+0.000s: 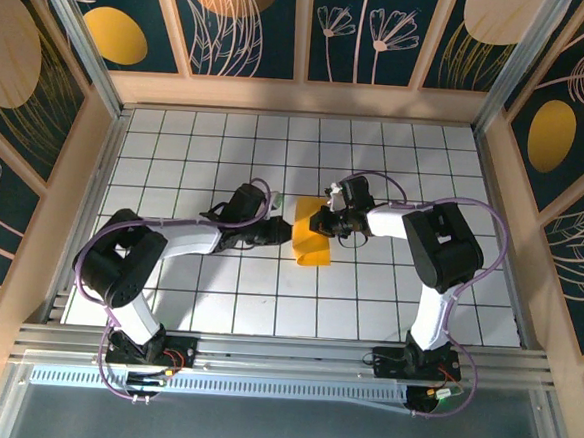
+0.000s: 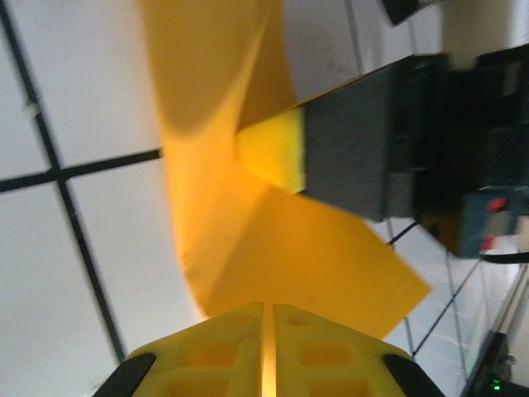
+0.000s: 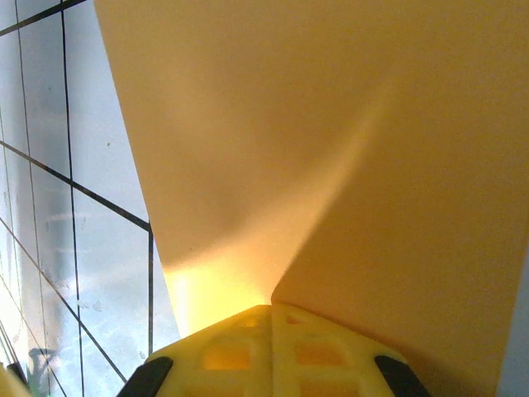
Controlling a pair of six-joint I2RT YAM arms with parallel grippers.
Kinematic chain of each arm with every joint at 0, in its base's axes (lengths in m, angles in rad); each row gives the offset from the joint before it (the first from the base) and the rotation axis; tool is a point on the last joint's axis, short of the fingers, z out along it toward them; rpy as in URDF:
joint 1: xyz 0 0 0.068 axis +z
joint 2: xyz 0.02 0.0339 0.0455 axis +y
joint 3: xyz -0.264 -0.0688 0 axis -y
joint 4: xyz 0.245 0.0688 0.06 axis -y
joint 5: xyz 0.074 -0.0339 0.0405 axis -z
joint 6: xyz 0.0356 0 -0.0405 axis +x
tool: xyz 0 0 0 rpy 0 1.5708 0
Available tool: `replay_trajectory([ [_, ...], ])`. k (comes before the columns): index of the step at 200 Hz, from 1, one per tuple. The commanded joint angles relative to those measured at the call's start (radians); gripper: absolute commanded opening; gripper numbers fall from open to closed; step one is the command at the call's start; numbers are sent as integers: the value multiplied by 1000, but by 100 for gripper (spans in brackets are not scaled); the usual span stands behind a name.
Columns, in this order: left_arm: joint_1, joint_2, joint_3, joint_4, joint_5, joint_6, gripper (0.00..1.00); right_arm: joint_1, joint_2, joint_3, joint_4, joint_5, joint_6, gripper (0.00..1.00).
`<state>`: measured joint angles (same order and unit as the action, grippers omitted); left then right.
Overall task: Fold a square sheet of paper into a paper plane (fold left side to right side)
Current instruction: First fold the square sheet of paper in half at the center of the table.
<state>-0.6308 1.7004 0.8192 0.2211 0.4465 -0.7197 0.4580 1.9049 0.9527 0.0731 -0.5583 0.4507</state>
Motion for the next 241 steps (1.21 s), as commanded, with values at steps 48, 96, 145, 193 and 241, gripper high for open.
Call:
replay_trajectory([
  [48,-46,183,104,45,79,-5,11,-5,43,-32,-78,86,-14,0],
  [96,-56,217,101,17,61,12,11,-2,42,-32,-74,86,-13,0],
  [145,-64,195,26,-6,44,28,11,-1,43,-32,-78,89,-15,0],
  [193,-82,167,-31,-30,71,64,10,-2,46,-35,-78,92,-18,0],
  [241,-96,142,-82,-44,108,110,10,-1,44,-40,-79,93,-18,0],
])
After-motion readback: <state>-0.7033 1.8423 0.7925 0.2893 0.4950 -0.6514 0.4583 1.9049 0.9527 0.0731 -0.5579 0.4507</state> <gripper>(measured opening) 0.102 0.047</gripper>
